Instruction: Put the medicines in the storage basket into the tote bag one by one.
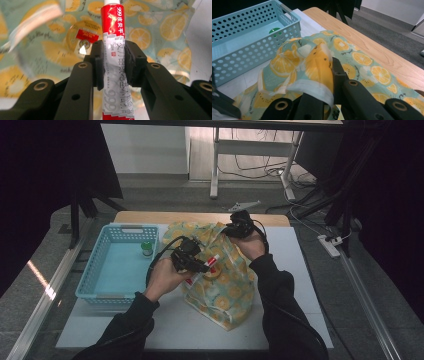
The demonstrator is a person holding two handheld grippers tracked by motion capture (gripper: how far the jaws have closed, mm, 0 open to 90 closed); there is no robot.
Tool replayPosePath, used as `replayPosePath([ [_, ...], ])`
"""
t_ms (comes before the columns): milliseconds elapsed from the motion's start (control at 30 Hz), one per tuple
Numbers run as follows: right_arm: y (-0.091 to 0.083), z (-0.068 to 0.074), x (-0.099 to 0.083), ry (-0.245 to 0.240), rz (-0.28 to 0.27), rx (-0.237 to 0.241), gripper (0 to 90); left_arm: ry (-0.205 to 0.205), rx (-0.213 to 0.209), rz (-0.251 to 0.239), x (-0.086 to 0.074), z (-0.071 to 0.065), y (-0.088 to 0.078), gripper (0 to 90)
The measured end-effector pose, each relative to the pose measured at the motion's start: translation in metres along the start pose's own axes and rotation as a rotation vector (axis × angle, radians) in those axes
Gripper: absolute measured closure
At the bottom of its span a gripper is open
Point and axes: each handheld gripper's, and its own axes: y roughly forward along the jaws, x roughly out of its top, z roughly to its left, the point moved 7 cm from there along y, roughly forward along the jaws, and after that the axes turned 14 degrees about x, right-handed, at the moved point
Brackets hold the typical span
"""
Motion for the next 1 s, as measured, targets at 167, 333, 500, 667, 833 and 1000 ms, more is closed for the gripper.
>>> replayPosePath([
  [167,-0.001,0.000,0.000,-0.001,0.000,0.001,89.8,-0.004,0.006,0.001,0.010,0.000,0.011,71.4],
  [333,-0.001,0.001,0.001,0.000,0.001,0.003,89.8,-0.002,0.017,-0.006,0.019,-0.001,0.019,71.4],
  [500,-0.001,0.000,0.001,0.001,0.003,0.002,89.8,0.004,0.030,-0.021,0.029,-0.003,0.025,71.4],
  [667,-0.001,0.000,0.000,0.004,0.005,0.000,89.8,0.009,0.047,-0.026,0.036,-0.002,0.034,71.4],
  [833,-0.002,-0.001,0.000,0.004,0.007,-0.002,89.8,0.017,0.053,-0.047,0.042,-0.003,0.040,71.4],
  [1000,-0.001,-0.002,-0.001,0.005,0.009,-0.005,89.8,0.024,0.059,-0.072,0.047,-0.003,0.045,71.4],
])
